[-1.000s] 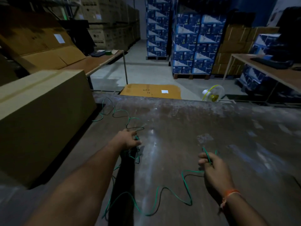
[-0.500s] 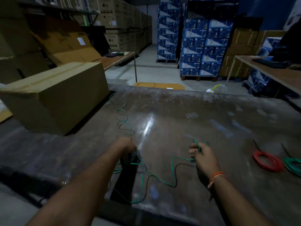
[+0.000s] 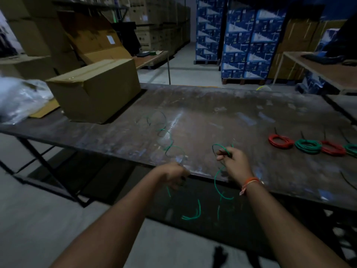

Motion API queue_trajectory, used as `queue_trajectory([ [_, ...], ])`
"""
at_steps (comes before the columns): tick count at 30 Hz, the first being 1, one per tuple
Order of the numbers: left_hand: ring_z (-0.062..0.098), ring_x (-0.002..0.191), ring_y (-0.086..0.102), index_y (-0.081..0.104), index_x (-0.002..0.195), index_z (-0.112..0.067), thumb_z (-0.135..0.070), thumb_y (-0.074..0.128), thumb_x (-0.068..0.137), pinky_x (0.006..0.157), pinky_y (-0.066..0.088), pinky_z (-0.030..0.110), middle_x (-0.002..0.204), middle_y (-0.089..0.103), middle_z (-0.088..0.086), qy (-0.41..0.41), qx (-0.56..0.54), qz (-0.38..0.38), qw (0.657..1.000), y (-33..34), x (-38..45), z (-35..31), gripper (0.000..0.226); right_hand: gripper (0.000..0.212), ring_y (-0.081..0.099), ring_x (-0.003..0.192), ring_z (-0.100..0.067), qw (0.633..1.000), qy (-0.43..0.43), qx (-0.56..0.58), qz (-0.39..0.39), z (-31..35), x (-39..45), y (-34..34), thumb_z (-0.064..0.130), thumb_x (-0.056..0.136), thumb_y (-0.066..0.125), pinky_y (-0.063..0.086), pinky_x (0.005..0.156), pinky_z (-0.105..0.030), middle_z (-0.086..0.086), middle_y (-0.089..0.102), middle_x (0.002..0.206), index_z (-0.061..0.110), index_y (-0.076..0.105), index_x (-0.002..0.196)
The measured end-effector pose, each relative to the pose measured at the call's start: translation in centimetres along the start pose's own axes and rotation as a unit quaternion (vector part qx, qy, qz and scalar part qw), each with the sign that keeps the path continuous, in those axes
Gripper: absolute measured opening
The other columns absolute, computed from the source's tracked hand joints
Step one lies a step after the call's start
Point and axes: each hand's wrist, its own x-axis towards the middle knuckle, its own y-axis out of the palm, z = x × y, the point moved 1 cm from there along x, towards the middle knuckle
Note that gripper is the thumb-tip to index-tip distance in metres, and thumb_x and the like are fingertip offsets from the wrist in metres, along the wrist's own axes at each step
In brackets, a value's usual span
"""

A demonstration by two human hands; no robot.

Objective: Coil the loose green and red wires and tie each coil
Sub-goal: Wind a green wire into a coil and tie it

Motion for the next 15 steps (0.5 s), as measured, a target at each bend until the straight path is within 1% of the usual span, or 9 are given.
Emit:
queue_trajectory([
  [2, 0.022, 0.078, 0.066, 0.055, 0.118, -0.007, -0.024, 0.057, 0.101, 0.074, 0.052, 0.047, 0.119, 0.06, 0.02, -0.012, -0.001, 0.077, 0.997, 2.0, -1.0, 0.3, 0.023, 0.034, 0.068, 0.085, -0.021, 1.0, -0.016, -0.013, 0.004, 0.3, -1.1, -0.4, -0.01, 0.091, 0.051, 0.059, 0.085, -0.051, 0.002, 0.071, 0.082, 0.02, 0.068, 0.085],
  [4, 0.026, 0.091, 0.067, 0.057, 0.116, -0.007, -0.032, 0.059, 0.101, 0.088, 0.052, 0.062, 0.122, 0.06, 0.017, -0.017, 0.081, 0.113, 0.99, 3.0, -1.7, 0.4, 0.029, 0.033, 0.07, 0.087, -0.021, 0.999, -0.03, -0.027, 0.006, 0.2, -1.8, -0.7, -0.007, 0.09, 0.057, 0.058, 0.088, -0.046, 0.003, 0.072, 0.081, 0.023, 0.07, 0.086],
  [5, 0.031, 0.099, 0.067, 0.059, 0.115, -0.007, -0.035, 0.059, 0.1, 0.091, 0.051, 0.064, 0.119, 0.061, 0.014, -0.015, 0.135, 0.101, 0.986, 3.1, -2.1, 0.2, 0.031, 0.033, 0.071, 0.088, -0.021, 0.999, -0.033, -0.033, 0.006, 0.1, -2.1, -0.9, -0.006, 0.089, 0.06, 0.058, 0.089, -0.044, 0.003, 0.072, 0.082, 0.025, 0.07, 0.086],
  [6, 0.037, 0.105, 0.067, 0.06, 0.116, -0.006, -0.036, 0.06, 0.099, 0.088, 0.053, 0.062, 0.116, 0.063, 0.015, -0.004, 0.172, 0.069, 0.983, 2.8, -2.4, 0.0, 0.035, 0.033, 0.071, 0.089, -0.021, 0.999, -0.034, -0.039, 0.006, -0.1, -2.4, -1.0, -0.005, 0.088, 0.062, 0.058, 0.09, -0.043, 0.003, 0.073, 0.083, 0.027, 0.07, 0.084],
  [7, 0.04, 0.104, 0.068, 0.062, 0.113, -0.004, -0.035, 0.061, 0.099, 0.082, 0.055, 0.058, 0.111, 0.066, 0.018, 0.018, 0.18, 0.023, 0.983, 2.3, -2.5, -0.2, 0.035, 0.035, 0.071, 0.089, -0.02, 0.999, -0.033, -0.043, 0.005, -0.2, -2.5, -1.1, -0.004, 0.088, 0.064, 0.058, 0.09, -0.043, 0.003, 0.073, 0.083, 0.03, 0.069, 0.083],
  [9, 0.037, 0.09, 0.072, 0.064, 0.094, -0.006, -0.026, 0.062, 0.097, 0.073, 0.057, 0.049, 0.095, 0.069, 0.022, 0.081, 0.146, -0.084, 0.982, 1.0, -2.6, -0.7, 0.021, 0.037, 0.072, 0.089, -0.021, 0.998, -0.031, -0.051, 0.0, -0.4, -2.8, -1.2, -0.004, 0.086, 0.066, 0.058, 0.089, -0.043, 0.004, 0.074, 0.082, 0.032, 0.068, 0.08],
  [10, 0.035, 0.085, 0.073, 0.064, 0.087, -0.008, -0.022, 0.061, 0.096, 0.072, 0.058, 0.047, 0.091, 0.071, 0.022, 0.111, 0.137, -0.136, 0.975, 0.1, -2.7, -0.8, 0.017, 0.037, 0.072, 0.088, -0.02, 0.998, -0.032, -0.057, -0.003, -0.5, -2.9, -1.2, -0.005, 0.084, 0.066, 0.058, 0.088, -0.042, 0.003, 0.074, 0.082, 0.032, 0.068, 0.08],
  [13, 0.031, 0.085, 0.073, 0.069, 0.087, -0.005, -0.021, 0.064, 0.093, 0.079, 0.06, 0.043, 0.087, 0.075, 0.018, 0.18, 0.182, -0.228, 0.939, -1.7, -2.8, -1.4, 0.018, 0.04, 0.071, 0.086, -0.021, 0.997, -0.037, -0.066, 0.004, 0.1, -3.6, -0.8, -0.009, 0.079, 0.061, 0.058, 0.086, -0.038, 0.0, 0.074, 0.082, 0.029, 0.069, 0.085],
  [15, 0.025, 0.086, 0.07, 0.073, 0.092, -0.008, -0.022, 0.064, 0.092, 0.076, 0.054, 0.03, 0.09, 0.075, 0.011, 0.212, 0.239, -0.267, 0.909, -2.4, -3.2, -1.9, 0.016, 0.039, 0.071, 0.086, -0.02, 0.996, -0.037, -0.073, 0.026, 0.5, -4.0, -0.4, -0.01, 0.078, 0.058, 0.056, 0.084, -0.034, 0.001, 0.073, 0.082, 0.025, 0.07, 0.09],
])
